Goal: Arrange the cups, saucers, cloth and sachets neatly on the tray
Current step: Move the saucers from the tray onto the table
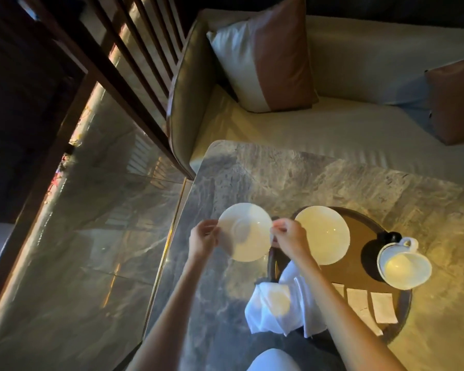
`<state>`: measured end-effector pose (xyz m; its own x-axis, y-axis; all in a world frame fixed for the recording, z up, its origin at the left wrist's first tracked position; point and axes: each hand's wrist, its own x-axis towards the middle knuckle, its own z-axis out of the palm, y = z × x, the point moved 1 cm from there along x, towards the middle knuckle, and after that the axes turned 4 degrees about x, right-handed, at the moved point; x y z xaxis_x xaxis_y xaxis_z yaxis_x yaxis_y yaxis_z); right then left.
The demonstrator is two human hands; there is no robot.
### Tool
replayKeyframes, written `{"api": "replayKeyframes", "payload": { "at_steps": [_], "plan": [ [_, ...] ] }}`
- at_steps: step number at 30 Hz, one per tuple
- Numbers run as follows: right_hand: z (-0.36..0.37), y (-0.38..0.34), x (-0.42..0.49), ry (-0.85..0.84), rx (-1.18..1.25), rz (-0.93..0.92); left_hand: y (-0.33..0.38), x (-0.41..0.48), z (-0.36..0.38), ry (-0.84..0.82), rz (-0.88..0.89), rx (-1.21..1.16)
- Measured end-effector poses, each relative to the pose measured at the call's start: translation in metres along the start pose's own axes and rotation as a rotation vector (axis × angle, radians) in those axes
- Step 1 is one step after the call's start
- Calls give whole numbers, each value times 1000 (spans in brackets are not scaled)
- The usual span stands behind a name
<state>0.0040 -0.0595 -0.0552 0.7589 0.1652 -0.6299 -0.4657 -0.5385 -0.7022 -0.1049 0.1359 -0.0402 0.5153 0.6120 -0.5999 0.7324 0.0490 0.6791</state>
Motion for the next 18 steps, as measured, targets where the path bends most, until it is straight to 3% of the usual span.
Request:
{"api": "replayKeyframes", "payload": {
  "at_steps": [7, 18],
  "plan": [
    [55, 25, -18, -16, 311, 254, -21, 18, -31, -6, -16, 102],
    [68, 22, -23, 185, 20, 179, -24, 27, -21, 13, 33, 232]
  ]
}}
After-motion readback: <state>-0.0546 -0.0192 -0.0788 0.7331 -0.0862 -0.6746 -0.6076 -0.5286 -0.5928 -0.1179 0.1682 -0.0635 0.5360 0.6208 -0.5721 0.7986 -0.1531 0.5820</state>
